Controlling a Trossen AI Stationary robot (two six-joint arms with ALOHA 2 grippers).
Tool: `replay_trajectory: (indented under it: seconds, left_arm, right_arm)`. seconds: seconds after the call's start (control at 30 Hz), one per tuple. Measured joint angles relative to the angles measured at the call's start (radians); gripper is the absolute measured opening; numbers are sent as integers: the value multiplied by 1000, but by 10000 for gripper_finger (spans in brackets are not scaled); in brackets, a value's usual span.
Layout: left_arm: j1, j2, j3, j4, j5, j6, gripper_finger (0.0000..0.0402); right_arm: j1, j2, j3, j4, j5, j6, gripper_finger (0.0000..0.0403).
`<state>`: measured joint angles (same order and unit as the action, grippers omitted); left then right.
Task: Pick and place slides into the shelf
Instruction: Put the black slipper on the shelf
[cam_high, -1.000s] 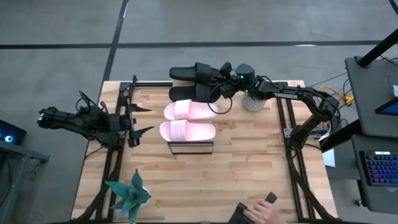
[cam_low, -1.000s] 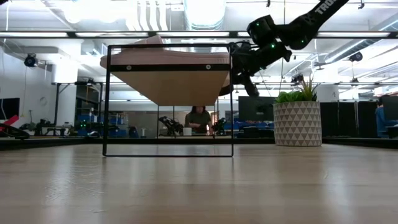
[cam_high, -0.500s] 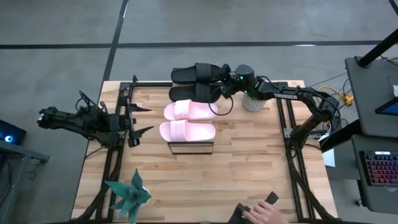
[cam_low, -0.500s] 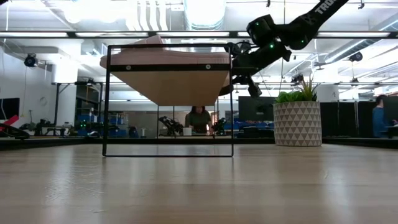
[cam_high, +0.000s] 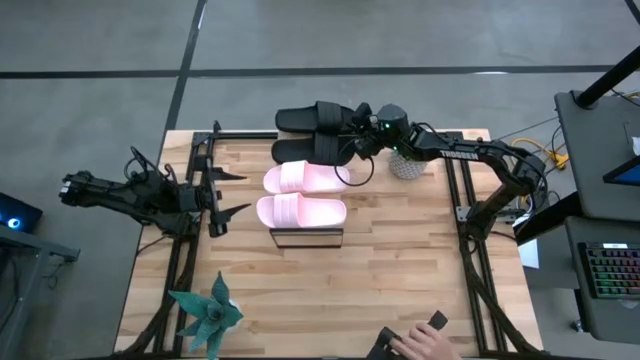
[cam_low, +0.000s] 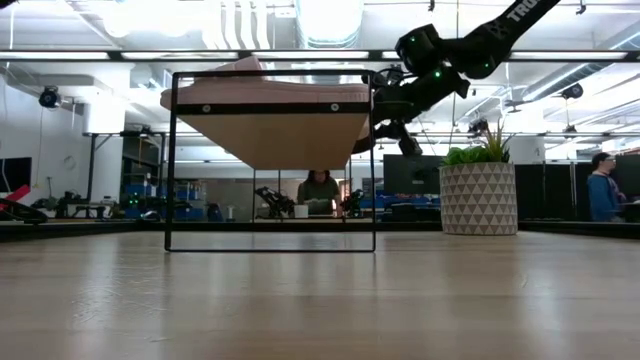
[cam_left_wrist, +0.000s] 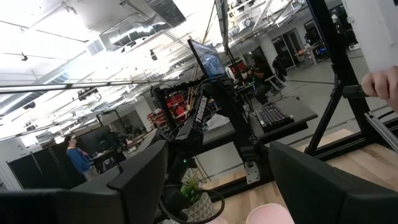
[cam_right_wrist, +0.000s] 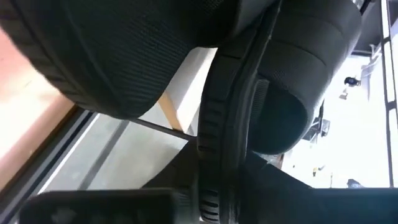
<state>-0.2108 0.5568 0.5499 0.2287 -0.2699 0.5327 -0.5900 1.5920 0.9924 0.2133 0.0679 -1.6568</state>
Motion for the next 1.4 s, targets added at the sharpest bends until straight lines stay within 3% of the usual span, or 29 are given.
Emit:
replay_trajectory:
  seconds: [0.23,0.43,0.67,0.97,1.03,1.2,1.4]
  left_arm:
    - [0,5,0,3,0,6,265]
    - [0,3,0,-1,0,6,265]
    - [0,4,2,2,0,6,265]
    - [0,-5,9,2,-26,8,265]
    - [0,-6,9,2,-27,8,265]
    - [0,3,9,0,-27,7,265]
    - [0,13,9,0,-27,7,265]
  right_arm:
    - [1,0,6,-5,0,8,137]
    - [14,0,18,0,72,71,172]
    - [49,-11,21,-15,249,117,180]
    - [76,-117,73,-320,258,268,178]
    - [72,-140,83,-311,228,321,177]
    - [35,-171,147,-303,-87,510,140]
    - [-33,-97,236,-325,-145,636,23]
